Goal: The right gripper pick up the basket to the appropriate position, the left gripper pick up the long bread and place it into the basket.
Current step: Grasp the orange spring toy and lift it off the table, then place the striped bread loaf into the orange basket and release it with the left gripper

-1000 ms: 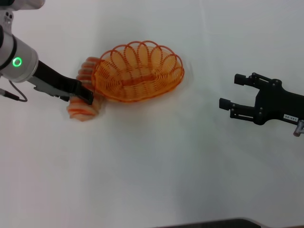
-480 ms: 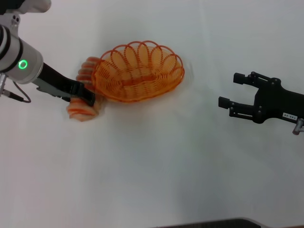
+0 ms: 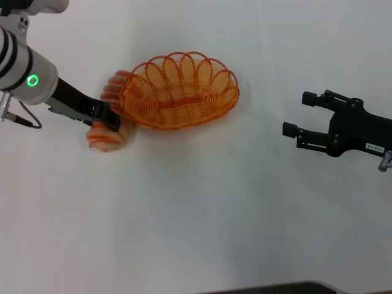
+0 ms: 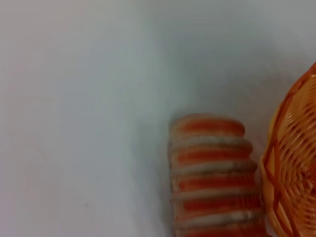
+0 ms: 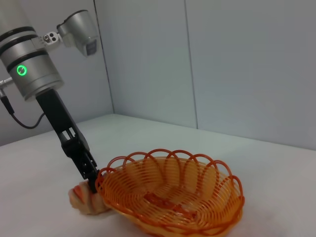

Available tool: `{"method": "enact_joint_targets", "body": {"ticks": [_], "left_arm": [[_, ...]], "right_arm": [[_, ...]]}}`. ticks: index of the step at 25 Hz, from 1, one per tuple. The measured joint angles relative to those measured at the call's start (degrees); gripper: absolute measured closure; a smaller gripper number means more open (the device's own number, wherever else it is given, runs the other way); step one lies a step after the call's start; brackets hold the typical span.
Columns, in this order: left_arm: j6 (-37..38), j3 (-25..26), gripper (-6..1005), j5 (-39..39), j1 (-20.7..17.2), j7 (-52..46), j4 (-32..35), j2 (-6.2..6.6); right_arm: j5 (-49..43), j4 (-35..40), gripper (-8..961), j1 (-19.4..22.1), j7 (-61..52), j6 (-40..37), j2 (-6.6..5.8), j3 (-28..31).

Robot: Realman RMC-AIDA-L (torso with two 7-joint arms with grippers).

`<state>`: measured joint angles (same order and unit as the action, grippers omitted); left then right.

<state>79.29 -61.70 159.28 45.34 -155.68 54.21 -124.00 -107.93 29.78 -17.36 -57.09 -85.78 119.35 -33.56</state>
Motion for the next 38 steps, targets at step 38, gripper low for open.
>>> {"method": "enact_joint_targets", "body": {"ticks": [38], "left_arm": [[5.42,1.40,750,2.39,-2.53,15.19,16.21,0.81]], "right_arm": [[0.08,0.49,87,-0.84,-0.04,-0.01,0.00,-0.38]]}}
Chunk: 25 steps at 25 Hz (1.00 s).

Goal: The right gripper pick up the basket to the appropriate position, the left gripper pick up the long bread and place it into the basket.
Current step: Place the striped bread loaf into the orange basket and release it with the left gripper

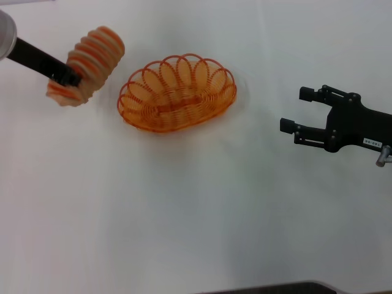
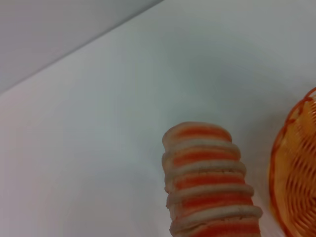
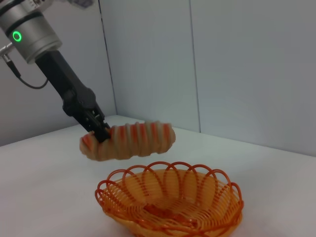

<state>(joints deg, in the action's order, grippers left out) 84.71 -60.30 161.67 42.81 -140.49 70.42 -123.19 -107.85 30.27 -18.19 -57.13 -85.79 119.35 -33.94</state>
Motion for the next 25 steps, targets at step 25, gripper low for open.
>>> {"method": "enact_joint_targets", "body": {"ticks": [25], "left_arm": [[1.18,-13.08,855,-16.48,3.83,17.25,-3.24,-0.77]], "right_arm": [[-0.08,-0.09,87,-0.63,0.00,0.01,0.00,-0.13]]}}
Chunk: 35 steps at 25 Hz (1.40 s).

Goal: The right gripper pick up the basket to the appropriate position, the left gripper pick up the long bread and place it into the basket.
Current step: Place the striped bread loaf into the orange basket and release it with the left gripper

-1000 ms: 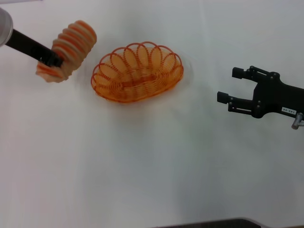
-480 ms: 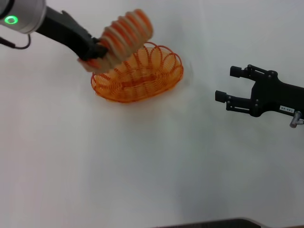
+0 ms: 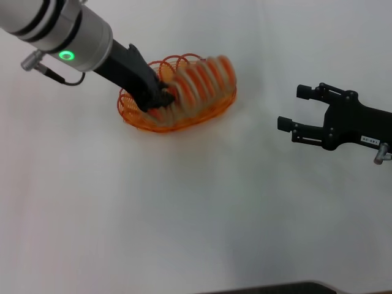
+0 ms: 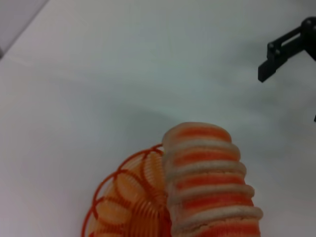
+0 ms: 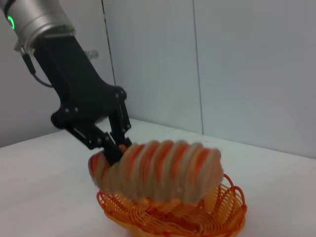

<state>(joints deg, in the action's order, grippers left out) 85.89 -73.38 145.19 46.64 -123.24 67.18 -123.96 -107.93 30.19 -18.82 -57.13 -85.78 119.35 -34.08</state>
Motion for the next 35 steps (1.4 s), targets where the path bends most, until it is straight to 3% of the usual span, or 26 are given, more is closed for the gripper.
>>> {"method": "enact_joint_targets", "body": {"ticks": [16,26,27,30,35], "left_arm": [[-7.04,-0.87,771,0.27,-2.21,-2.91,-1.06,-0.21],[-7.59,2.45,427,-4.16,-4.86,-2.22,-1.19,-0.15],[-7.41,3.57,398,-5.79,-6.02,-0.95,-1.19,-0.17],[-6.16,7.35,161,-12.08,-9.47,4.16,-1.09,-0.21],[0.53,17.49,110,-20.43,-14.25,14.84,-3.64,0.08]], "right_arm": [[0.01,0.06,87,-1.01,-1.41,0.83,-0.13,-0.21],[-0.34,0.22,87,-1.63,-2.65,1.74,-0.12,-0.06],[-0.29,0.27,87,-1.64,-2.65,1.69,-0.13,0.03],[-0.23,1.14,87,-1.66,-2.66,1.03,-0.19,-0.01],[-0.44,2.39,87,-1.66,-2.97,-0.85,-0.49,-0.59]]}}
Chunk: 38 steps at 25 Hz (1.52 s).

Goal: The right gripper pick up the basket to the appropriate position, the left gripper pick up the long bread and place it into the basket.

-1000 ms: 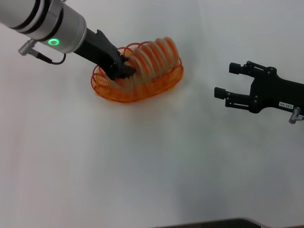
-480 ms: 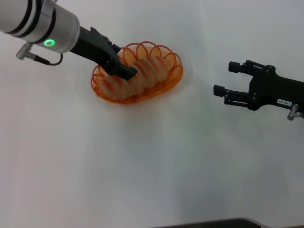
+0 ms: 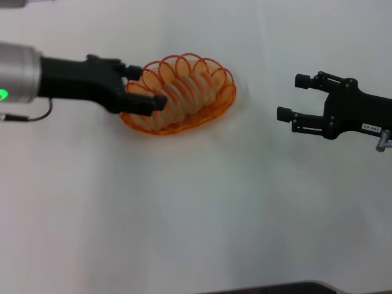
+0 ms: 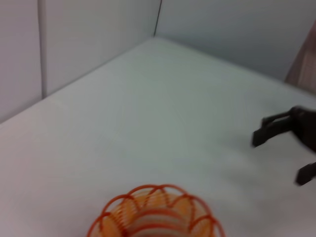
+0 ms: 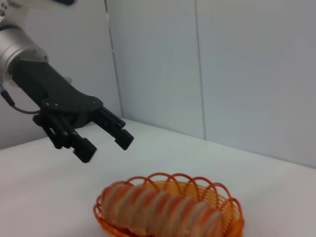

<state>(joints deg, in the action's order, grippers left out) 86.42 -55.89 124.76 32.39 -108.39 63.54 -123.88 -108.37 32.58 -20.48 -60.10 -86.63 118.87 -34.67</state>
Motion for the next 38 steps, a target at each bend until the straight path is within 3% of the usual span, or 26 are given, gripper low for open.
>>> {"method": "enact_joint_targets", "body": {"ticks": [6,18,25,38], "left_arm": [[7.43,9.06,110,-2.49,-5.38,9.12,-3.74,0.46],[14.29,16.70,110,1.25,-12.97,19.65,-8.40,0.32],[14.44,17.94,110,1.52,-13.89,23.09,-12.00,0.16],[14.27,18.89,110,1.54,-13.90,23.49,-12.43,0.19]], "right_arm": [[-0.94,0.12,87,-0.14,0.44,-0.33,-0.20,-2.14],[-2.28,-0.32,87,-0.68,0.48,1.26,0.31,-2.44],[-3.89,-0.56,87,-0.63,0.50,2.32,0.39,-2.41],[-3.89,-0.68,87,-0.20,0.48,2.34,0.58,-1.97]]}}
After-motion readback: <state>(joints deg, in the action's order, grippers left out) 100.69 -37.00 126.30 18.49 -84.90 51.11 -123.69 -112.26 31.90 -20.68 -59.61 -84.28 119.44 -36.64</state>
